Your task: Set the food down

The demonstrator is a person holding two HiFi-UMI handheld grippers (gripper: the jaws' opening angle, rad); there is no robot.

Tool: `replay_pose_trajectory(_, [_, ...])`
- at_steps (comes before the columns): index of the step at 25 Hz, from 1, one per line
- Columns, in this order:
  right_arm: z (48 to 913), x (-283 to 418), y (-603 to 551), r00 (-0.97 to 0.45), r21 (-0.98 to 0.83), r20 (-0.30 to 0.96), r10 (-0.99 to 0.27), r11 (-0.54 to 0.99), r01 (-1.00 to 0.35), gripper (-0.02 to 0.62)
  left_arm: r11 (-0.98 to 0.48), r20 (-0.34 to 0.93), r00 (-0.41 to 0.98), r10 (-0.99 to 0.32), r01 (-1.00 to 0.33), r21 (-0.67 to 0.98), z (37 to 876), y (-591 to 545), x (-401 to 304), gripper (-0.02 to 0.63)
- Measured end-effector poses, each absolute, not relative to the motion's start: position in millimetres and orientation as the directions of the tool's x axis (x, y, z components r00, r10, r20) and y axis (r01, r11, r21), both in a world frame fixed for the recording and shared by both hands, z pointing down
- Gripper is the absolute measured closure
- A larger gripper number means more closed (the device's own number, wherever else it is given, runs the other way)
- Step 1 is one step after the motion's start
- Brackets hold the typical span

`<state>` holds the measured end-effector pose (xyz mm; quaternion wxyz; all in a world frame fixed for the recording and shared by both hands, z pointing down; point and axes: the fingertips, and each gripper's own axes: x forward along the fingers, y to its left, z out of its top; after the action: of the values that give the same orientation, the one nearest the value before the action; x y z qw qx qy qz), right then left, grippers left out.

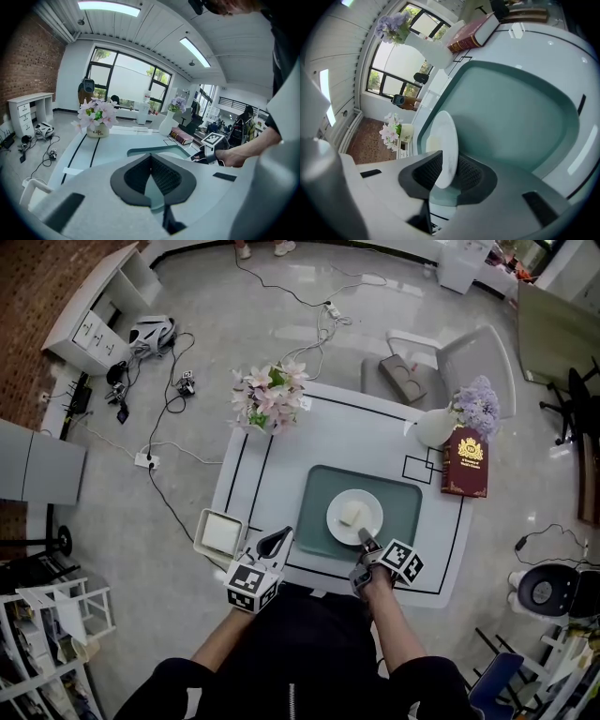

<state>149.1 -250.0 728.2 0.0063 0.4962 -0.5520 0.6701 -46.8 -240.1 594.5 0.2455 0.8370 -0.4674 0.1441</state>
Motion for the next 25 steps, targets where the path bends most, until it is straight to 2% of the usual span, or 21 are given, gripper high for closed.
replay_pose_trajectory(8, [734.4,152.3,-240.2,-0.461,-0.656,0.749,-0.477,-0.433,-0.618,0.518,-0.446,0.455,0.531,-0.714,-0.847,0.289,591.8,-239.7,-46.0,0.600])
replay_pose_trajectory(14, [737.9,158.5,-238.4,-0.408,-0.582,0.796,-0.448,-0.381,-0.718,0.495,-0.452,0.444,0.539,-0.716,-0.842,0.294,589.1,-241.0,-43.6,0.600])
replay_pose_trajectory(25, [741.7,170.8,-229.5,-0.376,-0.571,0.804,-0.461,-0.420,-0.705,0.496,-0.463,0.433,0.552,-0.713,-0.834,0.302,586.1,-242.4,-42.5,0.600])
